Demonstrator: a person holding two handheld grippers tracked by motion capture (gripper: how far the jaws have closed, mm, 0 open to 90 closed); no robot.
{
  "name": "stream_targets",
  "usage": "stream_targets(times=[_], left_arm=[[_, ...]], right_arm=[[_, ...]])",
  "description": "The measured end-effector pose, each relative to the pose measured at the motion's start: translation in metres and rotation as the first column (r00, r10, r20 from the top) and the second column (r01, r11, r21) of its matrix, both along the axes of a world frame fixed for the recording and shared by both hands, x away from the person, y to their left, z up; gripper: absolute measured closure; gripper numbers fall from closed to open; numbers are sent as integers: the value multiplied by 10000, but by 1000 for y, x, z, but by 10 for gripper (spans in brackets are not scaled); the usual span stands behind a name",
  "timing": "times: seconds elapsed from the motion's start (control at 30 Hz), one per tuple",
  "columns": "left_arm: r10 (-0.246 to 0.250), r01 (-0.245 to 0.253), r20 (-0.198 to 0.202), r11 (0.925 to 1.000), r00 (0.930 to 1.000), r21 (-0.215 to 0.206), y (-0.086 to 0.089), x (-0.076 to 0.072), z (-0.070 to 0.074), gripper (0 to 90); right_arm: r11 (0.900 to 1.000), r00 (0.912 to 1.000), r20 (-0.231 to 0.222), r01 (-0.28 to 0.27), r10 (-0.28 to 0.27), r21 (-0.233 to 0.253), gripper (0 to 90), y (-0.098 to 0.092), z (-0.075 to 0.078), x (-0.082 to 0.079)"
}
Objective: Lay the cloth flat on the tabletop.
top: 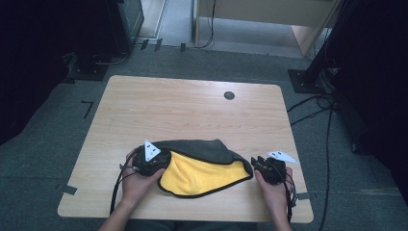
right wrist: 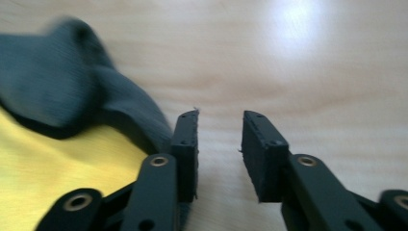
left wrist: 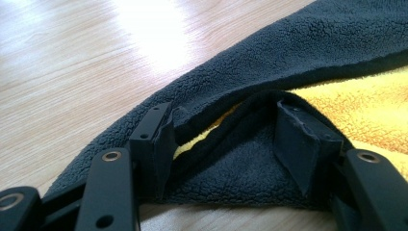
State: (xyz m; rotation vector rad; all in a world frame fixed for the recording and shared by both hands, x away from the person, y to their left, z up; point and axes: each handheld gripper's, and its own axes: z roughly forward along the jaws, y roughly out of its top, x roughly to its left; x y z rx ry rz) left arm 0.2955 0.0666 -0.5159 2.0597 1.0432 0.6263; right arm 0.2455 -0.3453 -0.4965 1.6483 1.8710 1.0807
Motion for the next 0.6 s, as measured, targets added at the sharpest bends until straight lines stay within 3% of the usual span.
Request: stream_targets(times=[0.07, 0.1, 0.13, 0.17, 0.27, 0.33, 0.4, 0.43, 0.5, 0.6], left_arm=[[30, -30, -27, 10000, 10000, -37, 1, 0, 0, 409], [38, -38, -29, 10000, 10000, -24, 1, 0, 0, 412], [54, -54, -25, 10000, 10000, -22, 1, 0, 0, 412], [98, -98, -21, 10000, 9999, -14, 1, 0, 0, 416], [317, -317, -36, 9993, 9995, -218, 4, 0, 1, 425], [426, -431, -147, 9983, 9990, -380, 7, 1, 1, 425], [529, -543, -303, 9974, 9981, -472, 11, 2, 3, 435], [670, -687, -309, 9959, 9973, -588, 13, 3, 4, 446], [904, -925, -328, 9934, 9954, -685, 18, 5, 6, 453], [1093, -1098, -194, 9936, 9938, -269, 26, 9, 6, 474]], right_arm=[[9978, 9968, 509, -626, 615, 210, 598, 7, 8, -4], [9872, 9878, 622, -1468, 1430, 616, 538, 19, 13, -4], [9872, 9878, 622, -1468, 1430, 616, 538, 19, 13, -4], [9800, 9811, 577, -1882, 1846, 646, 519, 27, 13, -3], [9688, 9681, 376, -2477, 2479, -101, 488, 53, 9, 3], [9598, 9616, 148, -2724, 2740, -681, 558, 69, 6, 10], [9511, 9582, -137, -2854, 2858, -1177, 746, 78, 5, 19], [9501, 9565, -87, -2907, 2916, -1131, 823, 81, 6, 24], [9518, 9557, -19, -2933, 2943, -893, 899, 85, 10, 38], [9648, 9672, 345, -2478, 2516, -875, 900, 90, 19, 67]])
